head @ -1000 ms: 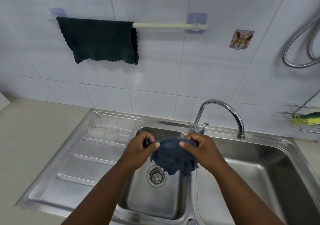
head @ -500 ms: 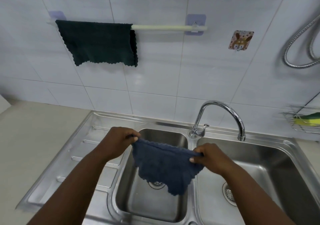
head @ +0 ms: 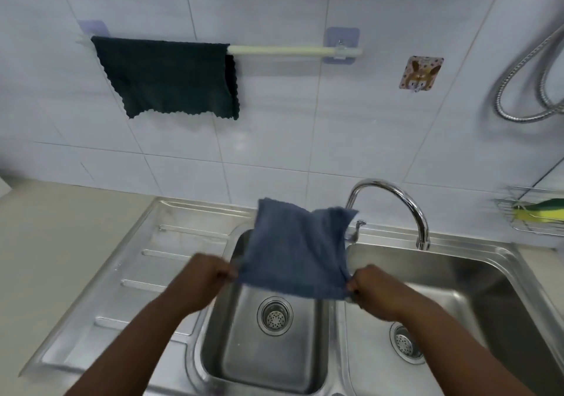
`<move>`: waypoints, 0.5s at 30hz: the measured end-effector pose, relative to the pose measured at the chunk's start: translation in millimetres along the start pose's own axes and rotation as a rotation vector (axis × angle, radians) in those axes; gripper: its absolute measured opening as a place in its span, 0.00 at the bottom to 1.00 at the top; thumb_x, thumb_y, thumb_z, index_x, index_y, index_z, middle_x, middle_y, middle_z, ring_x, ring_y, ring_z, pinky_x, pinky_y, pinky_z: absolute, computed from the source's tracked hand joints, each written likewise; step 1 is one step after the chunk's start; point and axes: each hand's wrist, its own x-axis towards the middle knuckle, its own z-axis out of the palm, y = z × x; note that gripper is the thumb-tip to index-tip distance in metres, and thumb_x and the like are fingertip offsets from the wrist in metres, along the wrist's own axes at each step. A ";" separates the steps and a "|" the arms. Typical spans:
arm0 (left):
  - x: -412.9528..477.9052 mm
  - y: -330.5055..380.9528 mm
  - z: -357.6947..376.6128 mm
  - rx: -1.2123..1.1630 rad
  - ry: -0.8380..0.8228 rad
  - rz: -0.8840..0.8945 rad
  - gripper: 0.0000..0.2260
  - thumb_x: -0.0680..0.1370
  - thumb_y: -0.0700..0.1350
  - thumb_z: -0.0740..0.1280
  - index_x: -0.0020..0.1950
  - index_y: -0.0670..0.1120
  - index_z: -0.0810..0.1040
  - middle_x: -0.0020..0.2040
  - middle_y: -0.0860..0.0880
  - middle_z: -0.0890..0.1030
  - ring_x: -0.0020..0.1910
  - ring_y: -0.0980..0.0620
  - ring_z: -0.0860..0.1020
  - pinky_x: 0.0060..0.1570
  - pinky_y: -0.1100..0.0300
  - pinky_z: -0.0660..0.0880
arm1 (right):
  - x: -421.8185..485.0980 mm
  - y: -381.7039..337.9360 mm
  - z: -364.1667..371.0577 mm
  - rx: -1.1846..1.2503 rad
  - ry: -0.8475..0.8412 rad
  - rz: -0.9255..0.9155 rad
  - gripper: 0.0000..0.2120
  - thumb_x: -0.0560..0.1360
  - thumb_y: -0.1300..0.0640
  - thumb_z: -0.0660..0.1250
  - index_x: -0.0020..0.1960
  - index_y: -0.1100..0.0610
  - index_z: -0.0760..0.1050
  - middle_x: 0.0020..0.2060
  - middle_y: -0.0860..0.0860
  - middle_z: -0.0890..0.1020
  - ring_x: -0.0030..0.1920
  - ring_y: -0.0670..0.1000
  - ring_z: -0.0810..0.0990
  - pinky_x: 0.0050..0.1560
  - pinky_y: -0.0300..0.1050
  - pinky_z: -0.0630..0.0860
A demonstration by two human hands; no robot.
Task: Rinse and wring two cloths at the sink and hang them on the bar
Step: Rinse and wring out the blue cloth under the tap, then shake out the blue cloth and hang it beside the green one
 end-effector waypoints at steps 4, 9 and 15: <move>-1.0 -29.6 23.7 -0.482 -0.018 -0.483 0.08 0.75 0.31 0.68 0.44 0.41 0.85 0.45 0.39 0.86 0.45 0.42 0.84 0.47 0.53 0.83 | 11.6 12.9 20.0 0.236 0.061 0.184 0.12 0.77 0.63 0.66 0.49 0.49 0.85 0.39 0.43 0.82 0.40 0.41 0.80 0.41 0.30 0.70; 28.6 -6.5 -18.6 -0.912 0.301 -0.523 0.06 0.74 0.31 0.68 0.43 0.40 0.81 0.40 0.46 0.85 0.44 0.45 0.84 0.36 0.66 0.80 | 24.5 -11.1 -18.3 0.299 0.277 0.098 0.15 0.77 0.66 0.65 0.51 0.49 0.84 0.43 0.44 0.84 0.43 0.42 0.81 0.46 0.38 0.75; -2.4 22.3 -58.3 -0.282 0.900 0.088 0.09 0.74 0.37 0.64 0.47 0.47 0.82 0.46 0.55 0.84 0.48 0.59 0.81 0.50 0.68 0.75 | 3.5 -40.8 -55.0 0.189 1.029 -0.227 0.13 0.78 0.59 0.63 0.60 0.54 0.80 0.62 0.46 0.78 0.65 0.40 0.72 0.67 0.30 0.64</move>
